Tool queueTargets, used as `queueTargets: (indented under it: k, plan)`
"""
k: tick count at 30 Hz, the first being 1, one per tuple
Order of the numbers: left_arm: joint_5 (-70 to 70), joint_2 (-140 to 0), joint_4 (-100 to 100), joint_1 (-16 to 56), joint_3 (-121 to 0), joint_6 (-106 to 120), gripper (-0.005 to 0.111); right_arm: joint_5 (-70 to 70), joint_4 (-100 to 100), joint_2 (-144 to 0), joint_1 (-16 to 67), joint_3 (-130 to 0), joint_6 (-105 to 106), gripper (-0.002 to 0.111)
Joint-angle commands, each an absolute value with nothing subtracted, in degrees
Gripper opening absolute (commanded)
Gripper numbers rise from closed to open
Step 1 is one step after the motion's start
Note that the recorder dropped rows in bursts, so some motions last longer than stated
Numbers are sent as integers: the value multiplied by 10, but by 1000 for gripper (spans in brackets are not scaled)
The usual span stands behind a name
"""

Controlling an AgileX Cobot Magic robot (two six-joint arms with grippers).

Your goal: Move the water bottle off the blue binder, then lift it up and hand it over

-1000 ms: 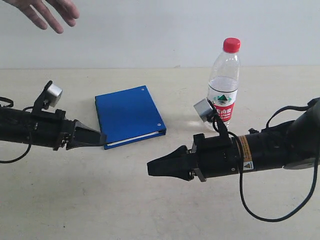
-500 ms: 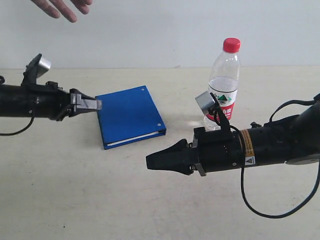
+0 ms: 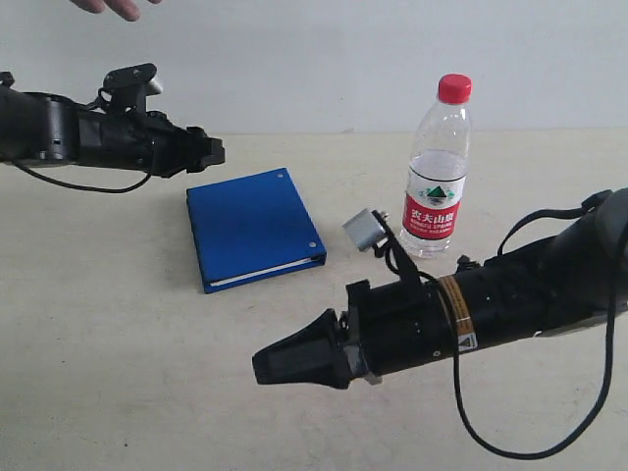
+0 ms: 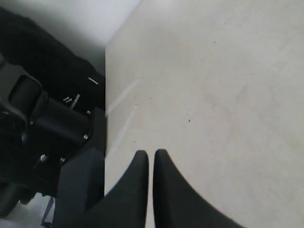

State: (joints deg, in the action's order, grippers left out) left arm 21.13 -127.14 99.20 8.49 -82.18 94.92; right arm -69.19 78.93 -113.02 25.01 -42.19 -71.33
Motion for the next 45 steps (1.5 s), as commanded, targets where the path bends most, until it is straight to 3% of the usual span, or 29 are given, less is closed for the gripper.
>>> queueTargets:
  k: [1,6,11,20,26,31,34,45]
  plan:
    - [203,-1325,969,87,-885,869,45,-674,808,-1124,266,-420,-681,0]
    - [249,-1373,806,87,-938,706,25,-619,808,-1103,266,-420,-680,0]
    - [352,-1419,637,87,-994,541,13,-614,811,-1079,267,-420,-686,0]
    - [700,-1432,550,87,-1014,536,13,-612,813,-1029,267,-420,-686,0]
    - [700,-1423,595,86,-1014,502,13,-555,814,-977,267,-420,-710,0]
    - [625,-1418,765,103,-1014,567,13,-216,852,-967,271,-420,-879,0]
    - [625,-1410,755,118,-1014,601,13,-120,844,-981,280,-421,-877,0]
    - [700,-1311,633,116,-1014,579,12,-17,844,-1009,280,-428,-878,0]
